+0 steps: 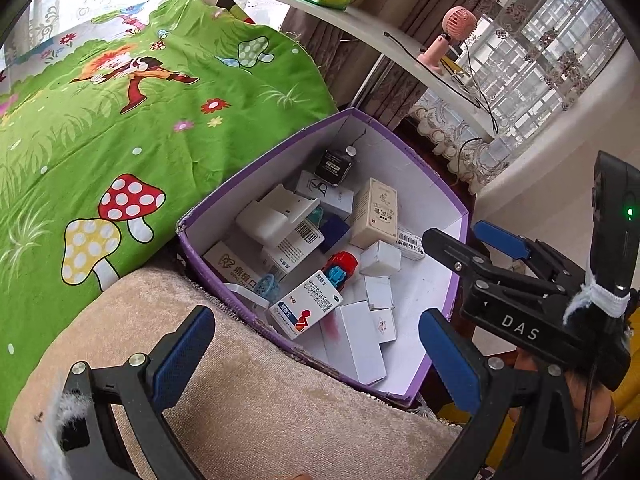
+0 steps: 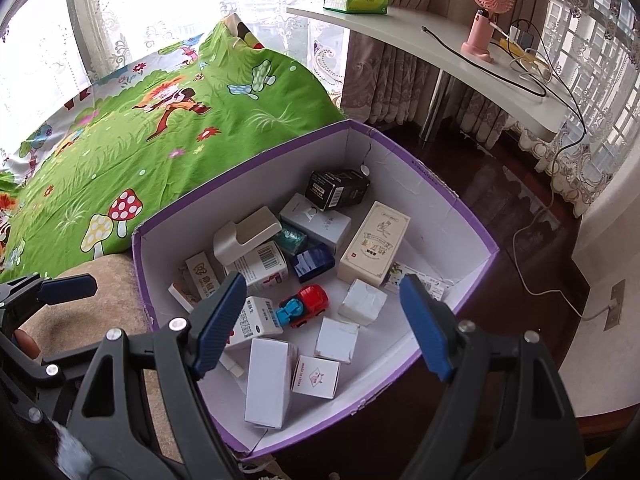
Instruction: Organize rigid objects
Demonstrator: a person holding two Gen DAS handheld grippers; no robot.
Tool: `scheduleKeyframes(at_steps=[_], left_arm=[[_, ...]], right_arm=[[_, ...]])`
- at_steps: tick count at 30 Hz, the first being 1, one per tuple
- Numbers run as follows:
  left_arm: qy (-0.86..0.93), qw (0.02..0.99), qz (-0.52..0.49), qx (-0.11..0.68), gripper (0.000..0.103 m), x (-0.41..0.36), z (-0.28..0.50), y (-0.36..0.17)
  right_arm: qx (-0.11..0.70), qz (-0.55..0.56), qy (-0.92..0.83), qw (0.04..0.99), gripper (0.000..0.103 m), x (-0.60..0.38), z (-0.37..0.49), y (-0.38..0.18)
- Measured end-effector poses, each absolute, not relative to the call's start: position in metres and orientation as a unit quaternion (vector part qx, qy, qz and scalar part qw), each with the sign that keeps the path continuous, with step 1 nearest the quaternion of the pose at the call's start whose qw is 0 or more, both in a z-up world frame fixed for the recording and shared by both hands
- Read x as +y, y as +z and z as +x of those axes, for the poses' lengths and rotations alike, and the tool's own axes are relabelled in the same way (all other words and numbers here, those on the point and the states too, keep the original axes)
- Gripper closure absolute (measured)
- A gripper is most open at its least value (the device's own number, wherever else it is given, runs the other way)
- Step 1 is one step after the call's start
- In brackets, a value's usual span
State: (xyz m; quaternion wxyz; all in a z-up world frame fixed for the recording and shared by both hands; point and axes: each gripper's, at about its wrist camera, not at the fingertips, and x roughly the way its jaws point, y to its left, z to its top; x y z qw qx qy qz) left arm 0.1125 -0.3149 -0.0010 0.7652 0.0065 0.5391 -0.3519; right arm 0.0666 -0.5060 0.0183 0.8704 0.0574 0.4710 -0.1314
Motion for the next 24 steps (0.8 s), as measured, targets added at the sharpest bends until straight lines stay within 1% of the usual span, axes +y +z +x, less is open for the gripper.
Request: scheduleKeyframes(at_steps=[24], left_arm=[[-0.348, 0.765, 0.003, 0.542, 0.0, -0.314, 0.113, -0.0024]], right_arm=[[0.473, 0.063, -0.131, 0.869, 0.022, -0.5085, 0.0653, 0.0139]])
